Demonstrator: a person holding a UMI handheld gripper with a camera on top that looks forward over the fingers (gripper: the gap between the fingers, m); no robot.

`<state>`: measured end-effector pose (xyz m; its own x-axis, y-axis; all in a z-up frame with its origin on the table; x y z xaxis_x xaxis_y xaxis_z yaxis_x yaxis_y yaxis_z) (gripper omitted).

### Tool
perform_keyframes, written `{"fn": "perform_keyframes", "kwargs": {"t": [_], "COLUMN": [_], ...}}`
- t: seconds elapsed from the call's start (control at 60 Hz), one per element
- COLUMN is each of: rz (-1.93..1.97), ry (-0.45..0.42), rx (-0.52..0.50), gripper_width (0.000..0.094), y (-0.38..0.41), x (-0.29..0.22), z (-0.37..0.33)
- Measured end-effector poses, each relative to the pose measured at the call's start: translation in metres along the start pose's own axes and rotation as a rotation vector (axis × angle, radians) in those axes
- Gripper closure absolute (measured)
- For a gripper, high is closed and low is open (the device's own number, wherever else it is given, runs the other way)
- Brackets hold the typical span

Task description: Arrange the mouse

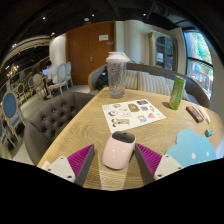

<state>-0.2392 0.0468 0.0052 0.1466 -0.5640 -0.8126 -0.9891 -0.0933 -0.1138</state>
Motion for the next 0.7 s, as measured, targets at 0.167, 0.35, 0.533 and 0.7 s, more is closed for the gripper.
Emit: {"fn": "perform_keyframes", "kwargs": {"t": [0.167,0.35,0.533,0.7], "rz": [0.039,0.069,0.009,0.053], "ry": [0.012,0.011,-0.101,-0.289], "rx": [0.024,0.014,0.007,0.042], "gripper_width": [0.0346,0.0442,0.0503,0.0502], "y": [-0.005,-0.009,-0.016,-0.076], "x": [0.001,0.004,-0.014,-0.083], "z": [0.001,-0.005,-0.032,-0.102]}}
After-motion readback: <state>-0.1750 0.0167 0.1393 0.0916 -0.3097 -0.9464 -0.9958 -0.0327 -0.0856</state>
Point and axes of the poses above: the point between the fingertips, and its own axes, seen from behind it with the camera up: y to the left, x down, z forward, the way the camera looks, the point moved 3 cm from there along -z, backward, against the way the camera looks, and after that the axes turned 14 degrees about x, right-handed, at the moved point
